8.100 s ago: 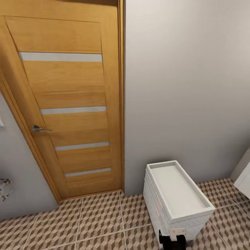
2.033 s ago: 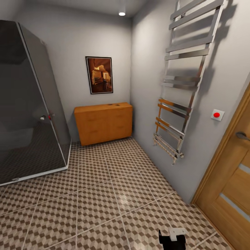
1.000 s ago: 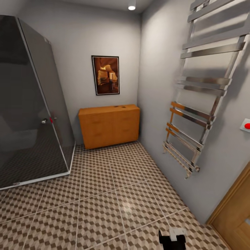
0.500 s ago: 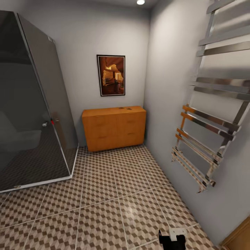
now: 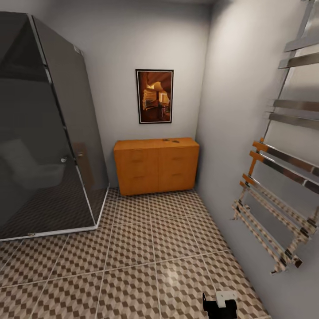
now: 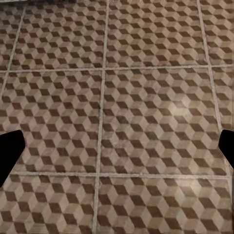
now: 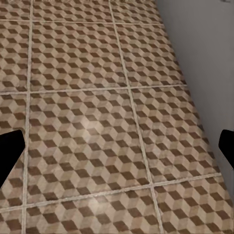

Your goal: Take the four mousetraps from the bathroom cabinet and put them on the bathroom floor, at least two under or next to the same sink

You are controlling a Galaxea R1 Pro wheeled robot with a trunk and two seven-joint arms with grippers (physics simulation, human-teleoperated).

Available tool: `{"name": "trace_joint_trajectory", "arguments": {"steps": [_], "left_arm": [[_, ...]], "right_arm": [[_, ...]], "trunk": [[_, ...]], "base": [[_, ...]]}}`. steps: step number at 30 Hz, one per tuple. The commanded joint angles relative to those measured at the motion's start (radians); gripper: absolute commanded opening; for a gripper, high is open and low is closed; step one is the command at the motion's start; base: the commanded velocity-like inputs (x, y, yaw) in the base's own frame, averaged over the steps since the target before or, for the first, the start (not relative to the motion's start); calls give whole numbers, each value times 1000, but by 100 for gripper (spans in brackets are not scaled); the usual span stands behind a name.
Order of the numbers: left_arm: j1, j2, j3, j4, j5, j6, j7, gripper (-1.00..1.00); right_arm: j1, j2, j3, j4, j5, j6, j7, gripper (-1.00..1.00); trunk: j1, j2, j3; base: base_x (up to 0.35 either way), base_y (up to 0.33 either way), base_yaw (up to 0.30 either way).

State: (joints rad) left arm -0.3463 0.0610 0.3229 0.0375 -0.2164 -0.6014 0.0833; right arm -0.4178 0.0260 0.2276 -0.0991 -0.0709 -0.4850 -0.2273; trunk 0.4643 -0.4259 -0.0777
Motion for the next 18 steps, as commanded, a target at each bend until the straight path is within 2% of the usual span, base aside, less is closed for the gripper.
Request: {"name": "trace_joint_trajectory", "arguments": {"steps": [1,18], "left_arm": [[-2,0,2,4,-11,-6,9,100],[-2,0,2,4,-11,-6,9,100]], "right_arm": [[-1,0,9,1,-7,-3,-4,100],[-1,0,9,1,-7,-3,-4,100]], "trunk": [[1,-2,-2],[1,-2,-2]], "base": [[262,-195,42],[242,-210,6]]}}
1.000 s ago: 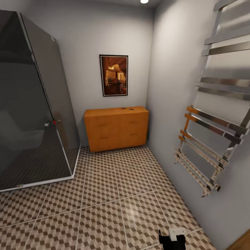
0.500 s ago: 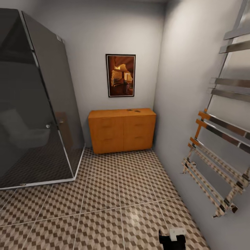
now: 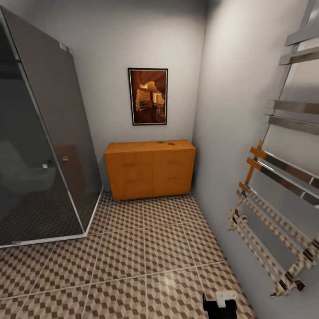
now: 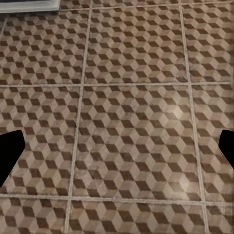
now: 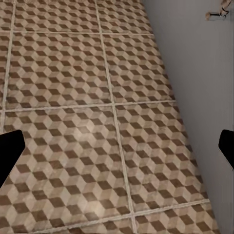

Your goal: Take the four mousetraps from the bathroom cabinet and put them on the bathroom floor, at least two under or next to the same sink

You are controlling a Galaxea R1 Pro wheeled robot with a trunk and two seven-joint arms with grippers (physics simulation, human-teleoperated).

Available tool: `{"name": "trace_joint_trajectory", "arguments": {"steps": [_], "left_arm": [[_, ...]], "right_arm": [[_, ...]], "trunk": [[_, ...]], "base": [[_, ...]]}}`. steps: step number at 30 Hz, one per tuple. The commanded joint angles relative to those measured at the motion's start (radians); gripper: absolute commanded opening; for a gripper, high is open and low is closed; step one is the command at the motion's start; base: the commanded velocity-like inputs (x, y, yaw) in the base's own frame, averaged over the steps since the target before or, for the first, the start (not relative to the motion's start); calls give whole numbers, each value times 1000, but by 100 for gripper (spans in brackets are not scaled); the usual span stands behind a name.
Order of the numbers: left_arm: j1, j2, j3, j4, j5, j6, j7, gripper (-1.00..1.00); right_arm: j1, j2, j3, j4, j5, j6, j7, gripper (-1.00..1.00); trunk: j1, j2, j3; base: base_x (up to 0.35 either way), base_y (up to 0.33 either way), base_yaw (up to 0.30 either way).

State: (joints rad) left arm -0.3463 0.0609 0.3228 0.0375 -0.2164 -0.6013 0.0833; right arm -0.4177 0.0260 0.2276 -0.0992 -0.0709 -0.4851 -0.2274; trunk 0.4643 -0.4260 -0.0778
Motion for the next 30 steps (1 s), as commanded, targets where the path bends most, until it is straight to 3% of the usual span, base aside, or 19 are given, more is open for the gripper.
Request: {"name": "trace_joint_trajectory", "arguments": {"steps": [1,10,21,30], "left_arm": [[-2,0,2,4,-11,-6,9,100],[-2,0,2,4,-11,-6,9,100],[-2,0,2,4,-11,-6,9,100],[-2,0,2,4,-11,-6,9,100]], "right_arm": [[-1,0,9,1,-7,-3,-4,100],[-1,0,9,1,-7,-2,-4,100],[0,0,9,1,-6,-3,-3,100],[0,-1,9,1,-7,-2,-4,100]], "trunk": [[1,-2,-2],[1,-2,-2],[1,-2,-2],[1,-2,-2]], "base": [[234,-214,0],[248,-142,0],[221,-19,5],[95,-1,183]]}}
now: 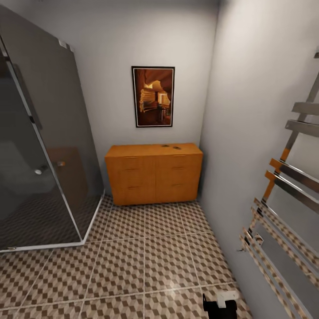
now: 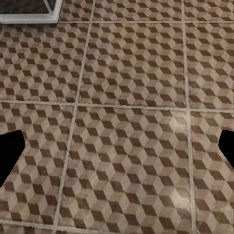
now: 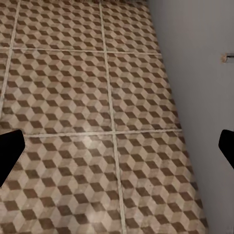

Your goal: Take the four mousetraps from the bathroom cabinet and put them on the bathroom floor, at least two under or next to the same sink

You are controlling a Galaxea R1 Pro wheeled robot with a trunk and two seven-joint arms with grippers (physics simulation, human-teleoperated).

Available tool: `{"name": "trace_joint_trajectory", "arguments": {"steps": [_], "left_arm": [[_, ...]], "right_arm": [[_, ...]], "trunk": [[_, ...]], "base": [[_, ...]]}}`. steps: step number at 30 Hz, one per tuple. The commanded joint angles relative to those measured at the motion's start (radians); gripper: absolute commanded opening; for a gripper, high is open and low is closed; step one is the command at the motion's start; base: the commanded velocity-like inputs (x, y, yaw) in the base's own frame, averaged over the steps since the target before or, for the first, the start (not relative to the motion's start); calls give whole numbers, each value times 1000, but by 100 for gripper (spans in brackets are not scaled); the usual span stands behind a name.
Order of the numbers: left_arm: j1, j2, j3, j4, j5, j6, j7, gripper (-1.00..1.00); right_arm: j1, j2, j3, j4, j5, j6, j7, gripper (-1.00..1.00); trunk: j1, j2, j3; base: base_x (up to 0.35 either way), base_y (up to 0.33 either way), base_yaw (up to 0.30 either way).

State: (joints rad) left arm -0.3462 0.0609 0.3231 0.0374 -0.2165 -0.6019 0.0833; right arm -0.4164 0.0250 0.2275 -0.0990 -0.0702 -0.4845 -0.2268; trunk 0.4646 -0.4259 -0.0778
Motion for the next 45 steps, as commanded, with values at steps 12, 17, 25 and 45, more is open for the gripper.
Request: {"name": "trace_joint_trajectory", "arguments": {"steps": [12,17,25,45], "left_arm": [[-2,0,2,4,-10,-6,9,100],[-2,0,2,4,-10,-6,9,100],[-2,0,2,4,-10,-6,9,100],[-2,0,2,4,-10,-6,9,100]], "right_arm": [[-1,0,9,1,-7,-2,-4,100],[-1,0,9,1,-7,-3,-4,100],[-1,0,9,1,-7,-3,-4,100],[-1,0,9,1,-6,-3,-3,100]], "trunk": [[1,-2,-2],[1,-2,-2],[1,-2,-2],[1,-2,-2]], "base": [[89,0,176],[106,0,22],[138,-48,4],[187,-48,-25]]}}
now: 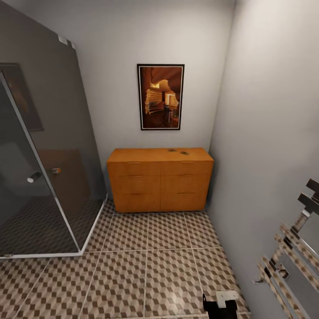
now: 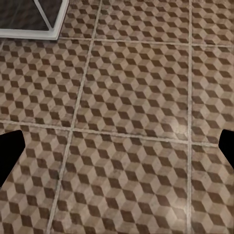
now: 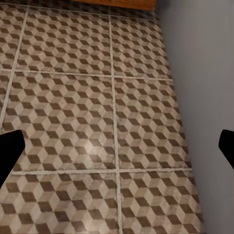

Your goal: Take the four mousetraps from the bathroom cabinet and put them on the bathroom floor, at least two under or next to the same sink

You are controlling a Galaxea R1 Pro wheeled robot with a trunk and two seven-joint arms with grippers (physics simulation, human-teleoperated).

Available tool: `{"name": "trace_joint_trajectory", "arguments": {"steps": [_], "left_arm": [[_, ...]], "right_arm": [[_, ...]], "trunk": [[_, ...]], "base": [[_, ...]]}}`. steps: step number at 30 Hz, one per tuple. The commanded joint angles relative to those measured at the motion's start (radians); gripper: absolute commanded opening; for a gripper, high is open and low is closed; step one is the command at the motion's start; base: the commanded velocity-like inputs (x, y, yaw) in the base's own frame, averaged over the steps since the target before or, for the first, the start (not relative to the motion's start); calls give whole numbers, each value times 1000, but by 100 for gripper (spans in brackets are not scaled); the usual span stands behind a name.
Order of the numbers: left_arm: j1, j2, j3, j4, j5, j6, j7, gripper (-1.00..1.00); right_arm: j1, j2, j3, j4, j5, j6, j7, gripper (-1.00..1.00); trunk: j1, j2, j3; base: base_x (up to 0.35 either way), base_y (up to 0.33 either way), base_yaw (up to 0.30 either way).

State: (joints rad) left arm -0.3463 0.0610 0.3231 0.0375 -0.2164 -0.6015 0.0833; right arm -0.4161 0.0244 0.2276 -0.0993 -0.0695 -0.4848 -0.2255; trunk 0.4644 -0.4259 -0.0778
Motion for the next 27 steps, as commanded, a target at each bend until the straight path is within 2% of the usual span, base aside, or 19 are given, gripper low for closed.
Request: {"name": "trace_joint_trajectory", "arguments": {"steps": [1,27], "left_arm": [[-2,0,2,4,-11,-6,9,100],[-2,0,2,4,-11,-6,9,100]], "right_arm": [[-1,0,9,1,-7,-3,-5,100],[1,-1,10,1,-6,-3,-2,100]], "trunk": [[1,-2,-2],[1,-2,-2]], "base": [[195,-1,-12],[195,0,-1]]}}
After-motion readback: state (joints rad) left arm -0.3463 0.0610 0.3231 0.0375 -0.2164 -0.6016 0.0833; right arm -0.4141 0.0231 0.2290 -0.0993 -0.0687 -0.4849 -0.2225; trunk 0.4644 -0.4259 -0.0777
